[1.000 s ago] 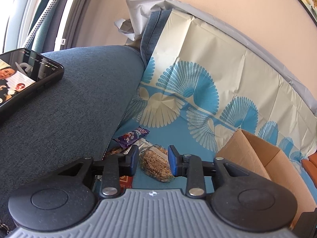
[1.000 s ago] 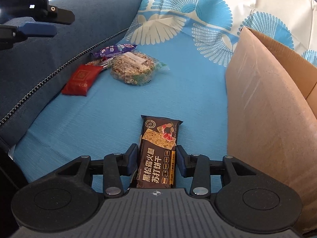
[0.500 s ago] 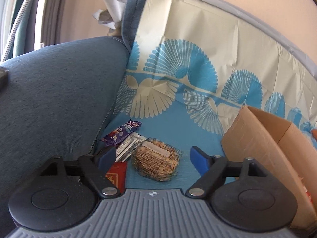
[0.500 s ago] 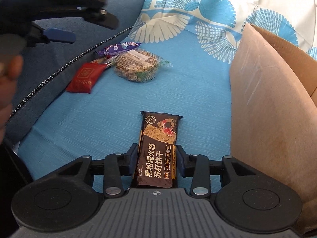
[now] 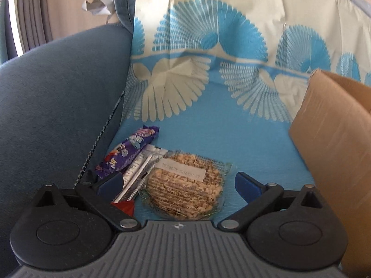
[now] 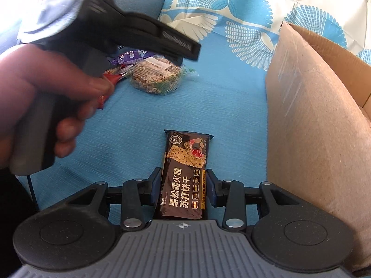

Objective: Organize snacks
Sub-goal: 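Grasp the round nut cake with the left tool while the right holds the biscuit bar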

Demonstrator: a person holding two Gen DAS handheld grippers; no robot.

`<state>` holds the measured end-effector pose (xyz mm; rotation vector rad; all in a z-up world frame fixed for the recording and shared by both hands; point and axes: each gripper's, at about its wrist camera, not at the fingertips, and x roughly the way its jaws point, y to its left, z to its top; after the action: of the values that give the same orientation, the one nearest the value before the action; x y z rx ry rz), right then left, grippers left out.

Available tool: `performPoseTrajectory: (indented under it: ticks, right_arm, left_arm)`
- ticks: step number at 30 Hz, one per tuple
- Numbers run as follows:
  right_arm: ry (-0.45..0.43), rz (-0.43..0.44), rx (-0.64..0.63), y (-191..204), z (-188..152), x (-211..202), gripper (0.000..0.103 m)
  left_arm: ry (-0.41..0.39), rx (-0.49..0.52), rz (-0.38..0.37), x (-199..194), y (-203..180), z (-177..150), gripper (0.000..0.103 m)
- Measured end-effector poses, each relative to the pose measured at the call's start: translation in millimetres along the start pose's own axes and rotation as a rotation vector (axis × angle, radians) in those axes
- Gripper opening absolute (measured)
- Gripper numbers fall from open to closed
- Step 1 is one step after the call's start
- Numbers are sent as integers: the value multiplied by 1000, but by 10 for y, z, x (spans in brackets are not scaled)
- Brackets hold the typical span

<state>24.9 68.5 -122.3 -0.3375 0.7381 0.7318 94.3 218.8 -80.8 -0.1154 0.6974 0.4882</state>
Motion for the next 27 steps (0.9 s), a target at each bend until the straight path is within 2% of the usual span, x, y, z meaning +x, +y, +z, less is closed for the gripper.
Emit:
performPoseTrajectory:
  ticks: [7,13,15,21,24,27]
  right_arm:
    - [-5,-2,8,-8,-8,4,41]
    - [-5,-3,10,-11,-19,-5,41]
    - [-5,-4,9,-13,-24,-9,41]
    - [-9,-10,6,1,-26,-25,41]
    - [-14,-17,7,7,-28,-40,41]
    - [-22,-27,7,14,-32,-53,41]
  left_arm:
    - [55,-16,-16,213,-22,36,102]
    - [67,-22,-22,302,-42,43,102]
    - [66,-25,-22,306,-38,46,102]
    - [55,-14,-14,282,-29,55,91]
    - [24,-26,-4,183,7,67,89]
    - [21,-48,-26,70,50,78,89]
